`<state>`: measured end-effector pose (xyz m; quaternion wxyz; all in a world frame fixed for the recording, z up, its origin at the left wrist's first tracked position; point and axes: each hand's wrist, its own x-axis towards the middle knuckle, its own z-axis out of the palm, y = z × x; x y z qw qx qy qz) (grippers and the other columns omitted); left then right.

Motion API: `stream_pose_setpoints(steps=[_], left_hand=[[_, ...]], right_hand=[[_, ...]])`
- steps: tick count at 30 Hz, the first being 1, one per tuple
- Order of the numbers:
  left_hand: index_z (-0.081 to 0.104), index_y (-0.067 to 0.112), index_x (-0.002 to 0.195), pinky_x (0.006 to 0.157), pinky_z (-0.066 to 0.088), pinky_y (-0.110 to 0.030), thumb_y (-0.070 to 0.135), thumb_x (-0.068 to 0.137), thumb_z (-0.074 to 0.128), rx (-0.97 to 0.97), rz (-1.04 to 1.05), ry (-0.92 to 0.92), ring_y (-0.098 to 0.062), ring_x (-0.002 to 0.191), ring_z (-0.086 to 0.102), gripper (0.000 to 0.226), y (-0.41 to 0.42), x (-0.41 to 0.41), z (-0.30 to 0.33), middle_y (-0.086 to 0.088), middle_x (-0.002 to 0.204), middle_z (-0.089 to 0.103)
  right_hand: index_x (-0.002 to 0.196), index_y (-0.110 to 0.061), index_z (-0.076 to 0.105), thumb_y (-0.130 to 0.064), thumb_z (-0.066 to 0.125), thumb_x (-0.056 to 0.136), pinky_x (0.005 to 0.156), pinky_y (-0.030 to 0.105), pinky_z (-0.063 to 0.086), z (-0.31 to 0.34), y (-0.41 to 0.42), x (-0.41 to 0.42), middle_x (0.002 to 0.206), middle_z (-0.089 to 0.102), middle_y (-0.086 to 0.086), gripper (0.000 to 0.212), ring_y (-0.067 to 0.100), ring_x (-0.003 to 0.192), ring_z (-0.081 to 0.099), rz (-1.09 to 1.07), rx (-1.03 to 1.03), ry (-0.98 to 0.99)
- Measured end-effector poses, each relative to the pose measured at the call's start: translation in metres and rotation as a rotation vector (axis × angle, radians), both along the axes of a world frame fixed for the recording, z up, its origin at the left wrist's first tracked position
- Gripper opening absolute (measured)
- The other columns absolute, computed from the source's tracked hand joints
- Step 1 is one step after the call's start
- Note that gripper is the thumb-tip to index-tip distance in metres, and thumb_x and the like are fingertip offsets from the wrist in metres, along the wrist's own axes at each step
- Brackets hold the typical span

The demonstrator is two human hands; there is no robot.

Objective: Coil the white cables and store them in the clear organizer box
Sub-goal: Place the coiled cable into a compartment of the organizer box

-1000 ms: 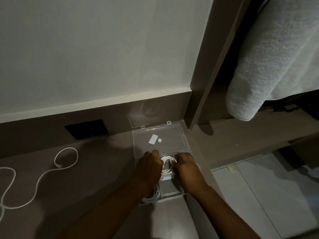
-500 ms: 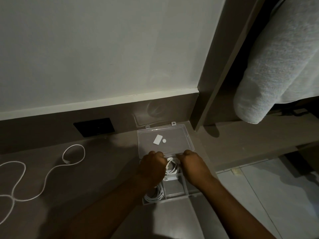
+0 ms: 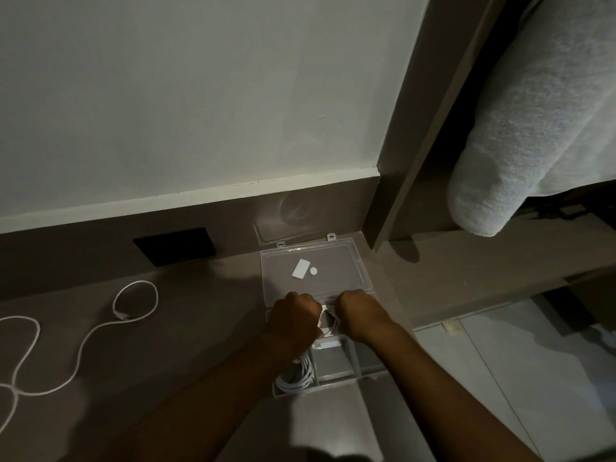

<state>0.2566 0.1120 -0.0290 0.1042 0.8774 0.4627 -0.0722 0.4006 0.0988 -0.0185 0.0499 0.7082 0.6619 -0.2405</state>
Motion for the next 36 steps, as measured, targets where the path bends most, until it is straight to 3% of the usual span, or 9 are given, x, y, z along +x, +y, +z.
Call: stream_pose_setpoints(steps=[7,13,17,21,24,26,29,33,36], left_hand=[[0.065,0.002,0.086,0.083,0.051,-0.042,0.026,0.091,0.058,-0.032,0.007,-0.217,-0.033,0.096,0.062,0.025,-0.001,-0.015,0.009,-0.016,0.1,0.068],[0.067,0.01,0.099,0.087,0.049,-0.035,0.02,0.094,0.037,0.064,-0.141,-0.174,-0.026,0.099,0.062,0.032,0.003,-0.029,0.013,-0.009,0.106,0.068],[0.073,0.014,0.066,0.058,0.056,-0.026,0.01,0.07,0.074,0.179,-0.357,-0.071,-0.019,0.059,0.068,0.006,-0.013,-0.028,0.023,-0.003,0.065,0.071],[0.066,0.019,0.047,0.054,0.053,-0.018,0.015,0.052,0.083,0.277,-0.371,-0.05,-0.013,0.043,0.059,0.018,-0.028,-0.02,0.022,0.004,0.048,0.063],[0.063,0.017,0.042,0.047,0.05,-0.017,0.022,0.044,0.09,0.203,-0.232,-0.043,-0.013,0.038,0.057,0.027,-0.027,-0.013,0.019,0.004,0.043,0.061],[0.067,0.015,0.048,0.043,0.047,-0.017,0.025,0.049,0.089,0.2,-0.163,0.006,-0.015,0.045,0.062,0.024,-0.026,-0.006,0.022,0.0,0.049,0.065],[0.071,0.01,0.079,0.047,0.036,-0.022,0.018,0.077,0.069,0.048,0.089,0.027,-0.026,0.08,0.067,0.008,-0.015,0.009,0.028,-0.01,0.086,0.072],[0.067,0.009,0.093,0.071,0.05,-0.032,0.013,0.082,0.062,-0.034,0.092,0.078,-0.03,0.094,0.066,0.013,-0.009,0.01,0.019,-0.012,0.097,0.07],[0.065,0.009,0.094,0.072,0.049,-0.032,0.015,0.083,0.062,-0.105,0.133,0.016,-0.031,0.096,0.065,0.013,0.001,0.008,0.008,-0.012,0.101,0.069]], right_hand=[[0.09,-0.013,0.075,-0.016,0.061,0.085,0.072,0.03,0.052,0.011,-0.011,0.015,0.092,0.073,0.013,0.015,0.029,0.083,0.068,0.002,0.085,0.085],[0.091,-0.012,0.075,-0.013,0.063,0.085,0.078,0.032,0.055,0.02,-0.01,0.013,0.093,0.074,0.013,0.014,0.028,0.084,0.068,-0.037,0.126,0.111],[0.093,-0.01,0.075,-0.015,0.067,0.084,0.079,0.029,0.052,0.012,-0.017,0.002,0.096,0.074,0.012,0.013,0.026,0.088,0.068,-0.028,0.05,0.078],[0.095,-0.009,0.075,-0.018,0.071,0.082,0.084,0.034,0.055,0.008,-0.018,-0.006,0.097,0.074,0.012,0.016,0.026,0.089,0.068,-0.052,0.031,0.017],[0.094,-0.012,0.074,-0.021,0.073,0.08,0.081,0.033,0.054,0.006,-0.016,-0.006,0.096,0.074,0.011,0.016,0.026,0.089,0.068,-0.075,0.047,-0.002],[0.095,-0.013,0.073,-0.021,0.071,0.083,0.083,0.035,0.054,0.002,-0.014,-0.006,0.099,0.073,0.009,0.015,0.025,0.091,0.068,-0.08,0.039,-0.019],[0.099,-0.012,0.071,-0.021,0.066,0.087,0.087,0.035,0.053,-0.001,-0.008,-0.009,0.102,0.073,0.01,0.016,0.025,0.094,0.067,-0.069,0.008,-0.021],[0.098,-0.009,0.073,-0.017,0.066,0.085,0.089,0.039,0.054,-0.002,-0.006,-0.004,0.1,0.074,0.012,0.017,0.028,0.094,0.068,-0.018,-0.076,0.013],[0.094,-0.01,0.074,-0.018,0.064,0.084,0.087,0.039,0.055,-0.005,-0.005,0.002,0.095,0.075,0.013,0.016,0.028,0.09,0.069,-0.006,-0.076,0.055]])
